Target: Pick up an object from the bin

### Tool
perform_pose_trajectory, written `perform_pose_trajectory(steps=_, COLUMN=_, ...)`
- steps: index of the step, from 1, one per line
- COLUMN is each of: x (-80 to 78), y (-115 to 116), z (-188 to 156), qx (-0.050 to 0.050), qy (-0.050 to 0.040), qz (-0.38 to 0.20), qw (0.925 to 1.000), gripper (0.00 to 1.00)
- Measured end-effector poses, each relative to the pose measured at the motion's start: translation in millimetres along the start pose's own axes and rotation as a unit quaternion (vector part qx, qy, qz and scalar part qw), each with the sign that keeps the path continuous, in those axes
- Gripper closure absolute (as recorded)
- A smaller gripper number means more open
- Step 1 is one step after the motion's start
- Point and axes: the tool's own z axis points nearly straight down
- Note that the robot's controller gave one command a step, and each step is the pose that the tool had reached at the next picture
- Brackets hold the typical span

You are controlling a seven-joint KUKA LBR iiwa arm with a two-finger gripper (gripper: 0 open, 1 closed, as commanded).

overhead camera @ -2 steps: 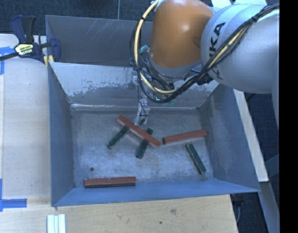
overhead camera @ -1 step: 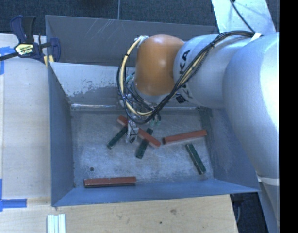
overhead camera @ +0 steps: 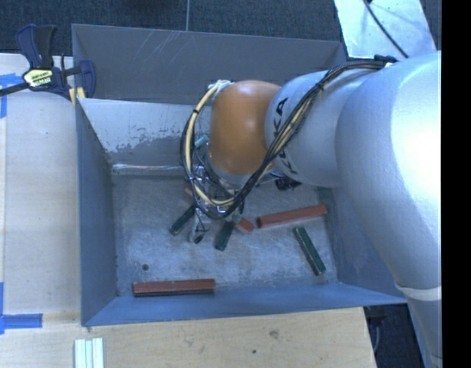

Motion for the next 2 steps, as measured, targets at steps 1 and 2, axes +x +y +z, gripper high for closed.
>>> perform_pose_trajectory(steps=1, x=-1.8, y=0, z=-2, qx=-0.001, qy=-0.0024, qz=0.001, qw=1.0, gripper=1.0)
perform_pose_trajectory(steps=2, x=16.7, y=-12, z=-156, qx=-0.001, qy=-0.0056, qz=0.003, qw=1.0, gripper=1.0)
